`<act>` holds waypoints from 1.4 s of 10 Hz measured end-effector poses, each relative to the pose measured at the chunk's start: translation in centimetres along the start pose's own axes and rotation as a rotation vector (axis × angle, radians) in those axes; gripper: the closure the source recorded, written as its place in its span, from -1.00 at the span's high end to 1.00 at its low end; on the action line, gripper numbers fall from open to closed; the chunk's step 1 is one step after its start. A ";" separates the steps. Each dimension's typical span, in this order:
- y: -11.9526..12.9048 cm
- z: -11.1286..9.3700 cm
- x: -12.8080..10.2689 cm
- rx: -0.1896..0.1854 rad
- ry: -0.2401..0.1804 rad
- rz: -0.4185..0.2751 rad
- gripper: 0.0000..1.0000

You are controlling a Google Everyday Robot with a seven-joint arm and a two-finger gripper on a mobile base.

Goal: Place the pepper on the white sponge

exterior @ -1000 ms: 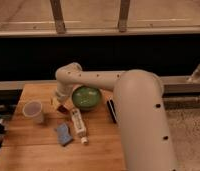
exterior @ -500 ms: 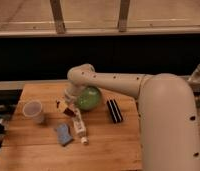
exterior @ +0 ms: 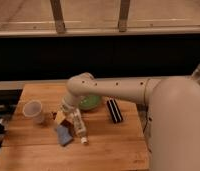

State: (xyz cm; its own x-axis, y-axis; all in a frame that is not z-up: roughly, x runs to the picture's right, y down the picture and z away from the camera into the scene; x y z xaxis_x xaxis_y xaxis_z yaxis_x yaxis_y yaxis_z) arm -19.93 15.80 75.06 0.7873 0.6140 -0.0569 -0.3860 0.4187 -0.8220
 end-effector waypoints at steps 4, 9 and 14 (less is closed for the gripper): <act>2.2 2.6 0.9 -0.067 0.040 -0.007 -1.00; 0.9 6.3 3.4 -0.103 0.129 0.085 -1.00; 0.1 6.8 4.2 -0.119 0.167 0.144 -0.42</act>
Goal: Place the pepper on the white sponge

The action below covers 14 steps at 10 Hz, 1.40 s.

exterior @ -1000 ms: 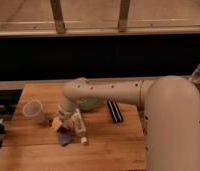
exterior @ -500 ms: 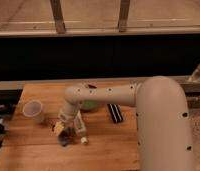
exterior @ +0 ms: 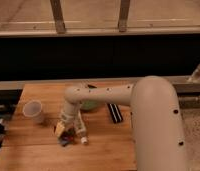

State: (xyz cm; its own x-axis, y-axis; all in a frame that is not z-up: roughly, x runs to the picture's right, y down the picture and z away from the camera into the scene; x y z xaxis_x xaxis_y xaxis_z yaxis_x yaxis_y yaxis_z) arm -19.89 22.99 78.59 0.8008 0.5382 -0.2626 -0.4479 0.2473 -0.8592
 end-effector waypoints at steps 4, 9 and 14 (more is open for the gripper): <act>0.1 -0.3 -0.1 0.004 -0.010 -0.002 0.32; 0.2 -2.1 -0.6 0.039 -0.046 -0.017 0.47; -0.9 -10.5 -1.7 0.214 -0.171 -0.014 0.47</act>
